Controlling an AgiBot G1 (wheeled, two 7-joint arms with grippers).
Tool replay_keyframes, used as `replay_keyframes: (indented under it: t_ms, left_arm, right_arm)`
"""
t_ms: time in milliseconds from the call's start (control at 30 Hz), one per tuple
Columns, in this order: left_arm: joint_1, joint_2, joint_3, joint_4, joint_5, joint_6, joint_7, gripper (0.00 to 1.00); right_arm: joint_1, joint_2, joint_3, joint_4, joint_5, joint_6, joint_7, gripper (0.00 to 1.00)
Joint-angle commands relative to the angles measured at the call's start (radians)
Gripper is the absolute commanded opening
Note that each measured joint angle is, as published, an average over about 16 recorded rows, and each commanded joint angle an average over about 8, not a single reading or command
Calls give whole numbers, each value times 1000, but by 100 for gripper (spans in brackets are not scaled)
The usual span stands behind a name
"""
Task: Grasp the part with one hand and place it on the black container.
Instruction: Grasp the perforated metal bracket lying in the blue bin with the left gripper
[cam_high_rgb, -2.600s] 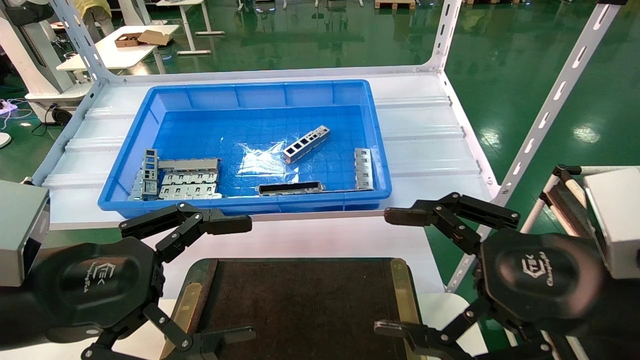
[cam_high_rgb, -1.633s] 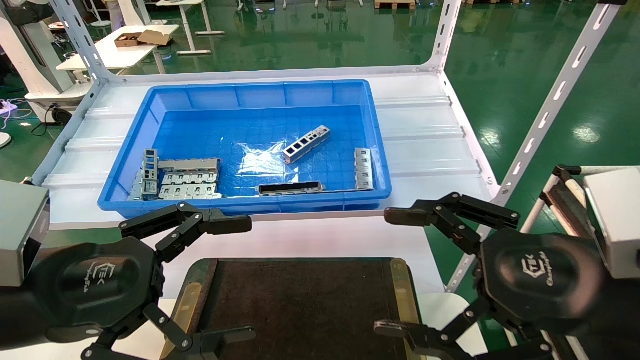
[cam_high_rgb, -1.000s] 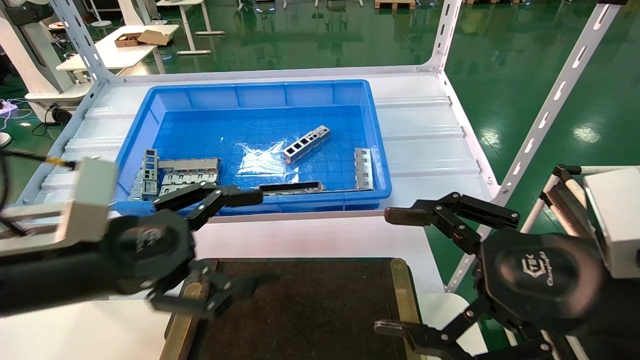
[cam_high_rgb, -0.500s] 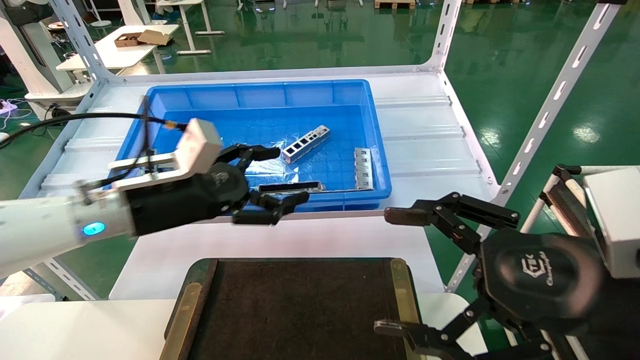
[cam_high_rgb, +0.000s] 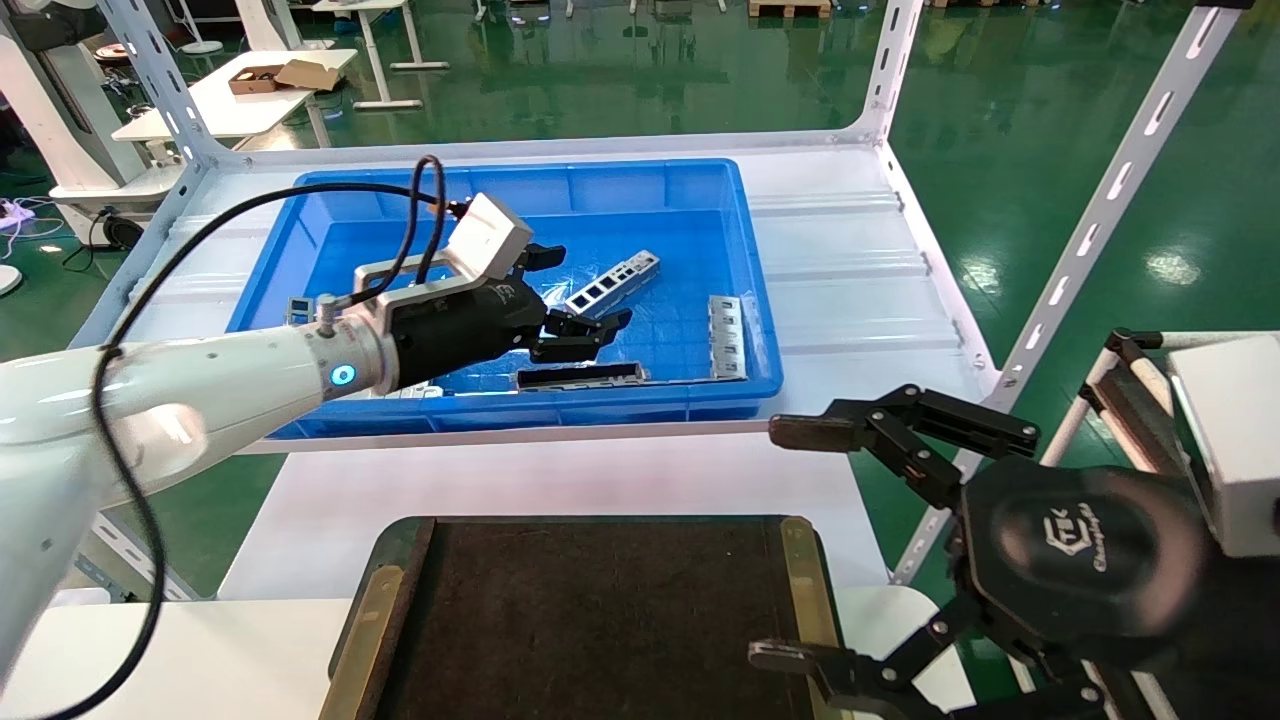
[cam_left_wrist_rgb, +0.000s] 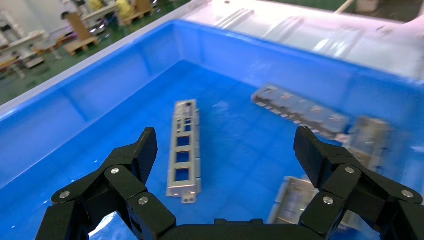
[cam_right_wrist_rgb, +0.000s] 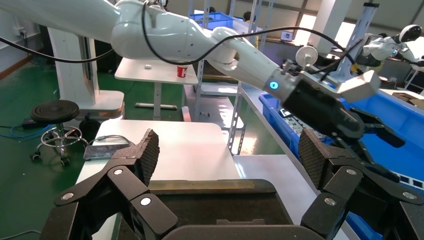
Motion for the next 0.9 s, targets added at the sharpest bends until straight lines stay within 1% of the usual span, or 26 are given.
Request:
replay_keyframes:
  t_ms: [33,167,200,233,433,467,500,533,900]
  left_arm:
    - [-30,33,2,71,9,-29,33,100]
    - [-68,81,4,169,17,-97,54,100]
    - [-74,90,5,186,18,-113,56,100]
    - [-78,98,6,201,18,-129,57,93]
    - [-77,119,20,221,19,-189,52,19]
    - [-75,120,24,218,18,-194,50,6]
    - [-72,120,27,215,17,-198,47,1]
    - [-69,120,31,212,16,-202,44,0]
    - [-46,121,78,184,-1,-220,-3,0]
  right_arm:
    - [0,0,0,0,0,0,0,100]
    - [0,0,0,0,0,0,0,100]
    - [0,0,0,0,0,0,0,93]
    - [0,0,0,0,0,0,0,80]
    - [0,0,0,0,0,0,0,5]
    - [0,0,0,0,0,0,0,0]
    - [0,0,0,0,0,0,0,0]
    - [0,0,0,0,0,0,0,0]
    - [0,0,0,0,0,0,0,0]
